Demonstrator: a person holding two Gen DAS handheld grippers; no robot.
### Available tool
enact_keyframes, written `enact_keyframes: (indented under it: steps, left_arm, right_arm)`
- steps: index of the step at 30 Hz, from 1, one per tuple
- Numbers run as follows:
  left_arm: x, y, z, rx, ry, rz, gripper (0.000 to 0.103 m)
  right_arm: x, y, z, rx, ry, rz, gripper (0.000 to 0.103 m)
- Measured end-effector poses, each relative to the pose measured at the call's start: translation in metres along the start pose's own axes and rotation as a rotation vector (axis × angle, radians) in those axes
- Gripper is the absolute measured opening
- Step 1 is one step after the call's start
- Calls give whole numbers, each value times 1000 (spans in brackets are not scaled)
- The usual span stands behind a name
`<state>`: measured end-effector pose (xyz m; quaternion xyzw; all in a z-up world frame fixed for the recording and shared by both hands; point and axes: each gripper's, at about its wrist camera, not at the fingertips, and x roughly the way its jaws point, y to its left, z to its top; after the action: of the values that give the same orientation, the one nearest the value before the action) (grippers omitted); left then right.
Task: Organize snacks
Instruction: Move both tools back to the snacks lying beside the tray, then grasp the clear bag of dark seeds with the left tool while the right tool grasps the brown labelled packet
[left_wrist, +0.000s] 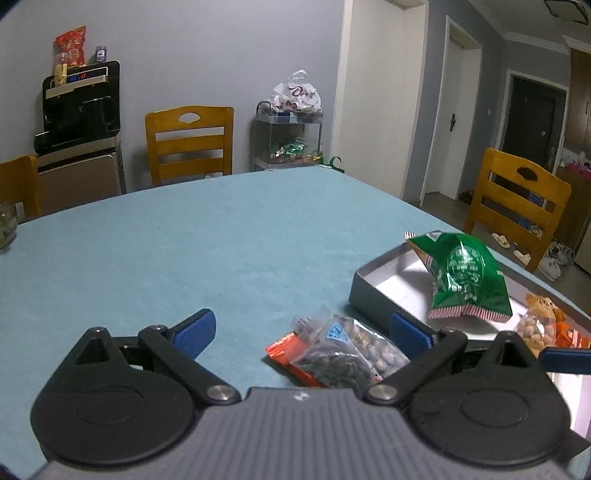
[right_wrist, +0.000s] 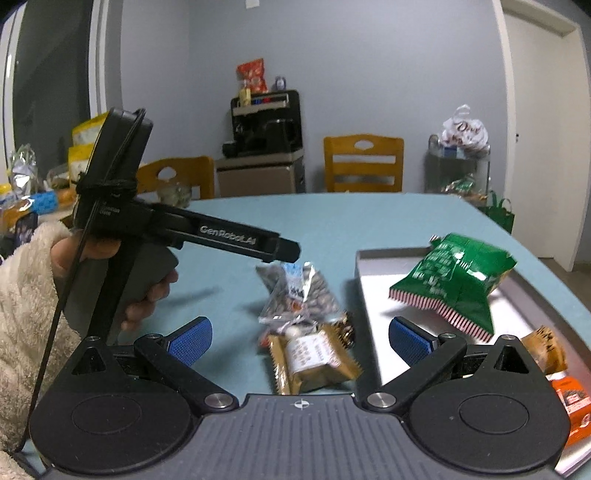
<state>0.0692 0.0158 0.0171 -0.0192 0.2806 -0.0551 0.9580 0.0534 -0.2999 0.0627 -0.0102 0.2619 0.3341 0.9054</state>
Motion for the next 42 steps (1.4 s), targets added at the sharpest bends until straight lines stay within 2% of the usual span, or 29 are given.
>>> enact_keyframes:
  steps: [15,25,31,34,41,42]
  left_arm:
    - [30,-19,-16,9,57,-34,102]
    - [41,-20,-26,30,45,-6,102]
    - [43,-19,-28,46,40,-27,101]
    - [43,-17,-27,47,54,-52,91]
    - [41,-13,-25,23,48,-96,50]
    - [40,-13,-25,22,46,-99,49]
  right_arm:
    - [4,5,-7,6,30,9,103]
    - [3,4,-8,2,26,4,103]
    - [4,0,-10,18,30,7,103]
    - [3,-2,-9,19,27,9,103]
    - [0,-10,-10,38,26,-1,103]
    - [0,-10,-10,41,26,0,103]
